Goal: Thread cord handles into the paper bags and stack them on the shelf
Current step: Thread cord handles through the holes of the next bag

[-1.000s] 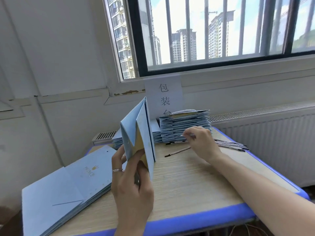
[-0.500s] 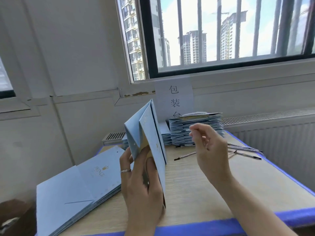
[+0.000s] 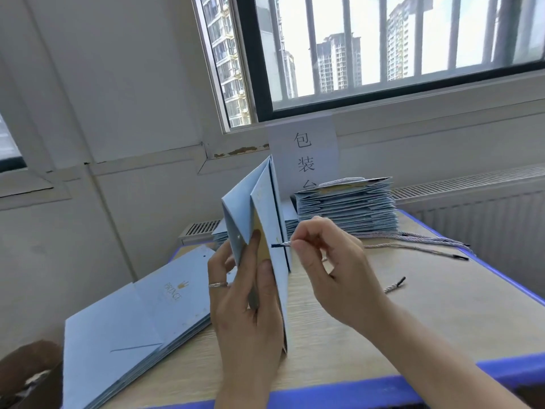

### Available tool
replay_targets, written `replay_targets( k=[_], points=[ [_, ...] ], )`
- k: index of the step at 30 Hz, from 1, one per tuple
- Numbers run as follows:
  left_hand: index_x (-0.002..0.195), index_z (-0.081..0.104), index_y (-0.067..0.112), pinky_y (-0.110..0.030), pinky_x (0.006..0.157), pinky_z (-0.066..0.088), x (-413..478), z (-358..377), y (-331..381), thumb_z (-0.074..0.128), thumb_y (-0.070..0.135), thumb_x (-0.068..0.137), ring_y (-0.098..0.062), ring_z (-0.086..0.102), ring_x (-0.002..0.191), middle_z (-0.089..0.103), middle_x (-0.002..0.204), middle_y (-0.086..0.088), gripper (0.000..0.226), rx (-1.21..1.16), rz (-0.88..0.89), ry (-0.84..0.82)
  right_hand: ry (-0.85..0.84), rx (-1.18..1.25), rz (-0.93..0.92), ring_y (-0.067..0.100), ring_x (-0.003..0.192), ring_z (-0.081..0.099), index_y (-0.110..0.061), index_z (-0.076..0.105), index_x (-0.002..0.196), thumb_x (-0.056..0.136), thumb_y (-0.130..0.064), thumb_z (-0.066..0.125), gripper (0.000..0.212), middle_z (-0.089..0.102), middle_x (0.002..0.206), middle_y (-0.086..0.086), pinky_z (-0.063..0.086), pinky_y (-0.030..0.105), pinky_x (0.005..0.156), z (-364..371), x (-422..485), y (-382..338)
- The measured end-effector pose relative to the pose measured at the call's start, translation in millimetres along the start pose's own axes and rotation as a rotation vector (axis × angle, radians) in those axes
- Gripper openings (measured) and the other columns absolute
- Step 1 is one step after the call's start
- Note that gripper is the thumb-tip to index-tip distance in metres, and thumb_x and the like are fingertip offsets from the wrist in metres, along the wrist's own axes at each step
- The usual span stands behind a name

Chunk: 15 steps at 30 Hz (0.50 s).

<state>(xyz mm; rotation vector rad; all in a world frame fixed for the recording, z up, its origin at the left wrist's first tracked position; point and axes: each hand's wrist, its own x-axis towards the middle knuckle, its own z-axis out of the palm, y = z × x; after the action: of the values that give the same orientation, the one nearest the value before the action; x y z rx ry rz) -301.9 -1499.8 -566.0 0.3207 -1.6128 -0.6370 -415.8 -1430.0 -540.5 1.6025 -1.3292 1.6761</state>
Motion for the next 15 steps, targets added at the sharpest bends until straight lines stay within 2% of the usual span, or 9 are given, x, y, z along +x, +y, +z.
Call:
replay_targets(
  k=[4, 7, 11, 13, 15],
  points=[
    [0.133, 0.063, 0.029, -0.029, 0.081, 0.054, -0.9, 1.8, -1.9, 0.045, 0.042, 0.098, -0.021, 0.056, 0.118, 0.047, 0.132, 0.008, 0.041, -0.002, 0.037, -0.008, 0.057, 0.009, 0.009, 0.008, 0.064, 0.046, -0.009, 0.059, 0.093, 0.097, -0.011, 0.053, 0.008, 0.051, 0.077, -0.010, 0.037, 0.014, 0.063, -2.2, 2.7, -1.1],
    [0.133, 0.061, 0.034, -0.030, 0.082, 0.054, -0.7, 2.5, -2.7, 0.046, 0.041, 0.098, -0.021, 0.055, 0.118, 0.048, 0.131, 0.007, 0.039, 0.000, 0.054, -0.012, 0.065, -0.012, -0.004, 0.009, 0.065, 0.046, -0.007, 0.059, 0.093, 0.097, -0.009, 0.053, 0.007, 0.053, 0.078, -0.008, 0.038, 0.015, 0.064, -2.0, 4.6, -0.6],
    [0.138, 0.051, 0.038, -0.020, 0.084, 0.050, -0.7, 1.8, -1.0, 0.047, 0.039, 0.098, -0.013, 0.052, 0.122, 0.046, 0.133, 0.008, 0.040, 0.007, 0.091, -0.027, 0.070, -0.035, -0.041, 0.009, 0.066, 0.046, -0.004, 0.060, 0.093, 0.097, -0.007, 0.053, 0.008, 0.051, 0.079, -0.009, 0.038, 0.014, 0.065, -1.9, 5.4, -0.6],
    [0.138, 0.051, 0.037, -0.010, 0.084, 0.045, -1.8, 1.7, -0.5, 0.050, 0.034, 0.097, -0.005, 0.051, 0.119, 0.045, 0.133, 0.010, 0.042, 0.019, 0.133, -0.042, 0.094, -0.051, -0.053, 0.008, 0.067, 0.046, -0.002, 0.059, 0.093, 0.097, -0.006, 0.053, 0.008, 0.051, 0.080, -0.008, 0.038, 0.015, 0.066, -2.6, 6.4, -0.3],
    [0.140, 0.048, 0.040, -0.008, 0.081, 0.045, -2.8, 1.7, 0.0, 0.051, 0.033, 0.095, 0.000, 0.050, 0.114, 0.043, 0.132, 0.013, 0.045, 0.047, 0.147, -0.055, 0.105, -0.073, -0.071, 0.004, 0.070, 0.045, 0.000, 0.058, 0.092, 0.097, -0.004, 0.052, 0.009, 0.050, 0.081, -0.005, 0.038, 0.013, 0.068, -3.9, 7.0, -0.8]
  ],
)
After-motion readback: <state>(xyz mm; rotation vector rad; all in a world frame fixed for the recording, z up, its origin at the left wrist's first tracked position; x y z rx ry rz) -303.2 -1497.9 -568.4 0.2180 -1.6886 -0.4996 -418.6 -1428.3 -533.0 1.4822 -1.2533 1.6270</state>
